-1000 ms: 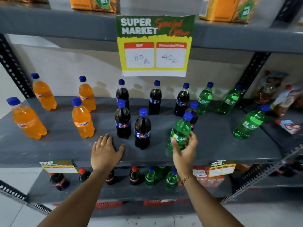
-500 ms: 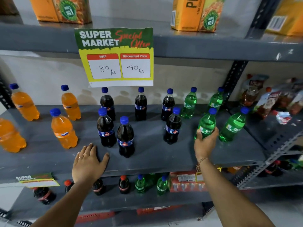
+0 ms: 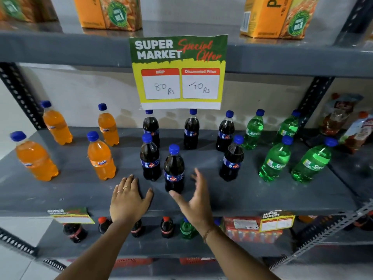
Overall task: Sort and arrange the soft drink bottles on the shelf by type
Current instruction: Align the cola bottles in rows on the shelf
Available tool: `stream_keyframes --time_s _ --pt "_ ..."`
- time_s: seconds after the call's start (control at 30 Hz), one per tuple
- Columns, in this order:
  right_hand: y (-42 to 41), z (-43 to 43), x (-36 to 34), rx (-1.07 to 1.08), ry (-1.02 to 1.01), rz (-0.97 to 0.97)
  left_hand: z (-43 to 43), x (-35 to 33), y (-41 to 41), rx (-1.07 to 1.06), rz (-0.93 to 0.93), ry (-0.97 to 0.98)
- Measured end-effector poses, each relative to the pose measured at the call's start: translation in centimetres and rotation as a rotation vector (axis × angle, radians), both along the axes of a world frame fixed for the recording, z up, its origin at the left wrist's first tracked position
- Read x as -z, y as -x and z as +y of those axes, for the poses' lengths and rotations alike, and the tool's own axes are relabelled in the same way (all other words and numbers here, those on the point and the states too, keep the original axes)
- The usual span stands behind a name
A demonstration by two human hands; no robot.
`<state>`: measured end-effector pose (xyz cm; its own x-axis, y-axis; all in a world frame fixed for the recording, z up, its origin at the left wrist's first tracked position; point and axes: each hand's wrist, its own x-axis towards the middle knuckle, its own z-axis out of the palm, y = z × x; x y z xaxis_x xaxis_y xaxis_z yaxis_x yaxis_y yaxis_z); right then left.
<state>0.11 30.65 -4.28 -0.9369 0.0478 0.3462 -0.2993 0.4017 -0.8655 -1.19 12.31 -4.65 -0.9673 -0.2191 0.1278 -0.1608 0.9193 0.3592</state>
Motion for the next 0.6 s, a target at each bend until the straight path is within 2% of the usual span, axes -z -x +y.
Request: stream_keyframes --time_s 0.07,0.17,0.37,0.6 --pt "0.8 -1.5 -0.3 -0.061 -0.003 -0.108 -0.1 -0.1 0.2 -0.001 -0.009 -0.011" --pt "2.2 -1.9 -0.5 -0.012 0.039 -0.159 -0.4 -0.8 1.0 -0.020 -0.013 -0.062" --pt "4.4 -0.1 -1.2 0.194 0.115 -0.165 -0.8 -2.0 3.0 -0.022 -0.007 -0.380" --pt "5.1 1.4 -1.1 0.231 0.145 -0.156 0.3 -1.6 4.2 -0.022 0.076 -0.399"
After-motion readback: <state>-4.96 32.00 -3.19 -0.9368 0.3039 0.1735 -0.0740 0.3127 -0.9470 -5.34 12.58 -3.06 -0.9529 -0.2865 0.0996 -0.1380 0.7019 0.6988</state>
